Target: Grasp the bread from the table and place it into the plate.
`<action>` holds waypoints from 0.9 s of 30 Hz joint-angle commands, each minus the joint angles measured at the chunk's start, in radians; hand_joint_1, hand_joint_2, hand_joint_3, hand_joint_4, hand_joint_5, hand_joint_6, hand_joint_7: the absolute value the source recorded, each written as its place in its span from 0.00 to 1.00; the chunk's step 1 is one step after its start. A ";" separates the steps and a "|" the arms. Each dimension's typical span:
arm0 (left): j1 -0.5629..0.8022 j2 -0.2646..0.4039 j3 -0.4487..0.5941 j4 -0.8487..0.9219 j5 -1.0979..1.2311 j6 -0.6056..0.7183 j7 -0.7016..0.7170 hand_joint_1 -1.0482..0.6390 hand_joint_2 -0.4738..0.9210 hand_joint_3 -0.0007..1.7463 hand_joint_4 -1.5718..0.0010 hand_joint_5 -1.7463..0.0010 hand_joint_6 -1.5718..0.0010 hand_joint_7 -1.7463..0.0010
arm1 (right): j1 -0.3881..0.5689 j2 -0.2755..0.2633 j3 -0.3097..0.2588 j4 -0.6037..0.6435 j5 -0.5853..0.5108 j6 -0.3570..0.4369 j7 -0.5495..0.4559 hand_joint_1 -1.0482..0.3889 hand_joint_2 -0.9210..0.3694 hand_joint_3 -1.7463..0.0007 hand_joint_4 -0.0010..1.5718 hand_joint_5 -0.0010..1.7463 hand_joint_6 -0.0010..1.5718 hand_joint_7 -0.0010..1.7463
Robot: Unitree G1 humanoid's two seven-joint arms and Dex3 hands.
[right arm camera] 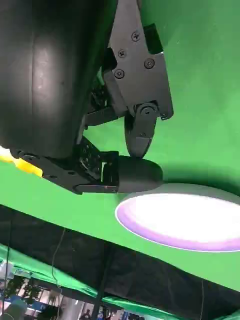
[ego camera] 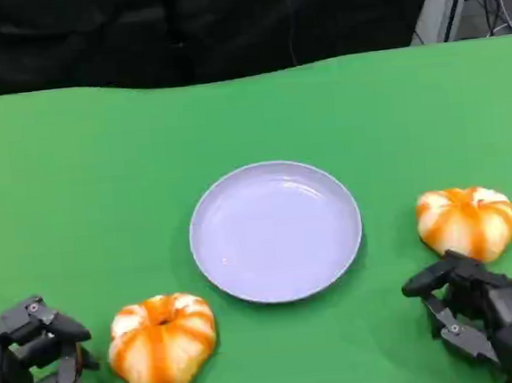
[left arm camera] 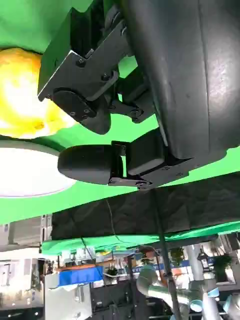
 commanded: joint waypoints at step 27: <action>0.022 -0.021 0.013 -0.107 -0.221 0.142 -0.191 0.52 0.96 0.19 0.41 0.87 0.40 0.98 | 0.002 -0.018 -0.011 0.035 0.015 0.007 0.010 0.52 0.00 0.75 0.43 1.00 0.46 0.70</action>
